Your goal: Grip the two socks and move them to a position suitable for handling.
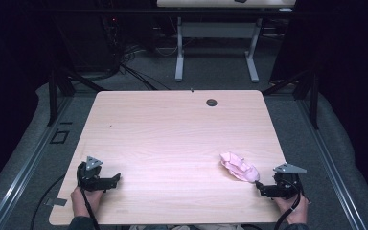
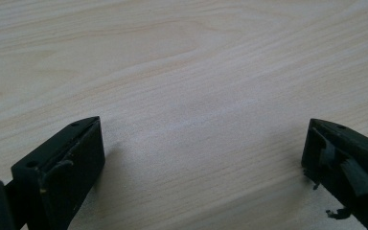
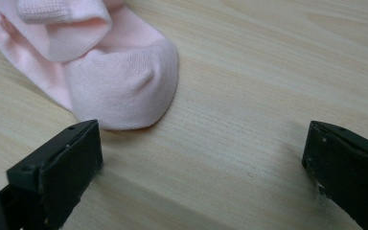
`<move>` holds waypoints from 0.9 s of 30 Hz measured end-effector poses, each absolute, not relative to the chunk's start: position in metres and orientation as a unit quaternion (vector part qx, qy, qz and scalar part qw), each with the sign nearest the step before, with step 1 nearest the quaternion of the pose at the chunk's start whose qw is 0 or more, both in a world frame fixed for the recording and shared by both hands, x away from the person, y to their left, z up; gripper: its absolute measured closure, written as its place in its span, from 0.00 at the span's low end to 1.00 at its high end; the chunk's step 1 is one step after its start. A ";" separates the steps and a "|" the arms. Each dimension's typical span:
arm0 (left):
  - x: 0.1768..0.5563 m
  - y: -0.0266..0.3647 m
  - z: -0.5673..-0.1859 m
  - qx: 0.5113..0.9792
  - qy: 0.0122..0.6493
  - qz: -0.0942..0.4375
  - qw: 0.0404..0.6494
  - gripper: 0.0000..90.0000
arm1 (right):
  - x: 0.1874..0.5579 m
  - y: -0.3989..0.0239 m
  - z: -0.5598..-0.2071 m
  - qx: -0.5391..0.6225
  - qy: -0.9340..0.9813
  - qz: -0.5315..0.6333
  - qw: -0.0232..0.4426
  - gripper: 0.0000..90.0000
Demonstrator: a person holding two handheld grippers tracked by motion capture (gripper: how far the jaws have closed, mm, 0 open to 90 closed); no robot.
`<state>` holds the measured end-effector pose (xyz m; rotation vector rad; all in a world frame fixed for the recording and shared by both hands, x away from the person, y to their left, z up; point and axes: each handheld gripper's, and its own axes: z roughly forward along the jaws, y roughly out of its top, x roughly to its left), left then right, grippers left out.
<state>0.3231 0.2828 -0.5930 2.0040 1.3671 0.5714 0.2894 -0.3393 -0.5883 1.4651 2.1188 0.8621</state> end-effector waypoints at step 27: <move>0.323 0.282 -0.593 0.758 0.524 0.223 0.319 0.02 | 0.293 -0.338 -0.559 0.533 0.760 0.316 0.196 0.00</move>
